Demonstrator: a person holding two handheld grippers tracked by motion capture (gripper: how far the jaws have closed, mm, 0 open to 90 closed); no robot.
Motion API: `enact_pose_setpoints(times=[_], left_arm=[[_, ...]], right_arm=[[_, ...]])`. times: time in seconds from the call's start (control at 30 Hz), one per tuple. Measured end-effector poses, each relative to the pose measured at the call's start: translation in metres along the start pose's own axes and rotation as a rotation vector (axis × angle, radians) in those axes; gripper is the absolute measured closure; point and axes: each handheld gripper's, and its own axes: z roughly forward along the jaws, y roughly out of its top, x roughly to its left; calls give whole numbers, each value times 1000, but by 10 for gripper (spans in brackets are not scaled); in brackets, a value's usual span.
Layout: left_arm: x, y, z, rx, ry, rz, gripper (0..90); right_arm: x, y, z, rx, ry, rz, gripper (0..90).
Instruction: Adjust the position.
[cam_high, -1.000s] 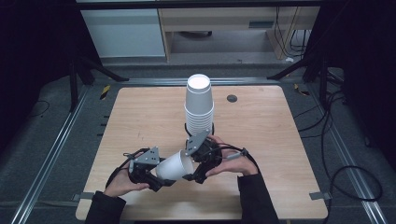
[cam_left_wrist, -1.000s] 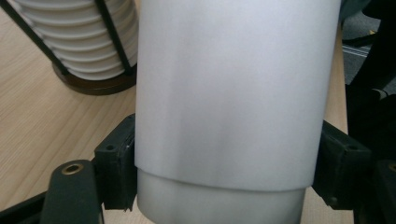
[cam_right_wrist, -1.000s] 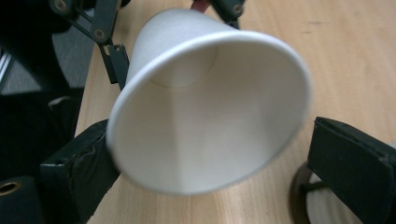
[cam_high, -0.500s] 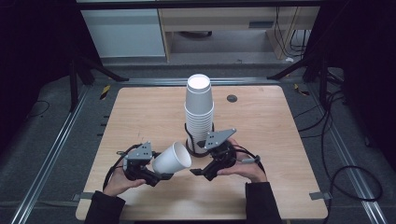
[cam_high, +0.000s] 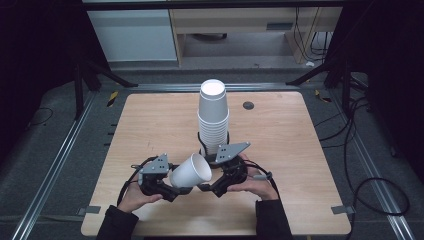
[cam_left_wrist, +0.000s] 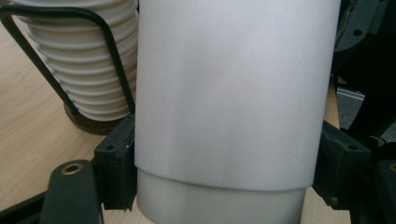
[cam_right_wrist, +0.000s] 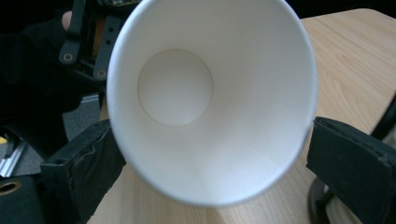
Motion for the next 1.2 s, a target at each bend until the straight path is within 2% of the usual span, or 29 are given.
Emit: enact_pose_setpoints(times=[0.33, 0.67, 1.0, 1.2], left_arm=[[-6, 3, 3, -10, 2, 21, 227], [-9, 4, 6, 8, 0, 36, 227], [-9, 3, 8, 18, -9, 46, 227], [-9, 3, 7, 15, -16, 49, 226]], right_arm=[[1, 1, 7, -17, 26, 9, 38], [0, -1, 13, -26, 60, 30, 36], [-2, -5, 13, -28, 93, 51, 62], [-1, -5, 11, -35, 99, 44, 75]])
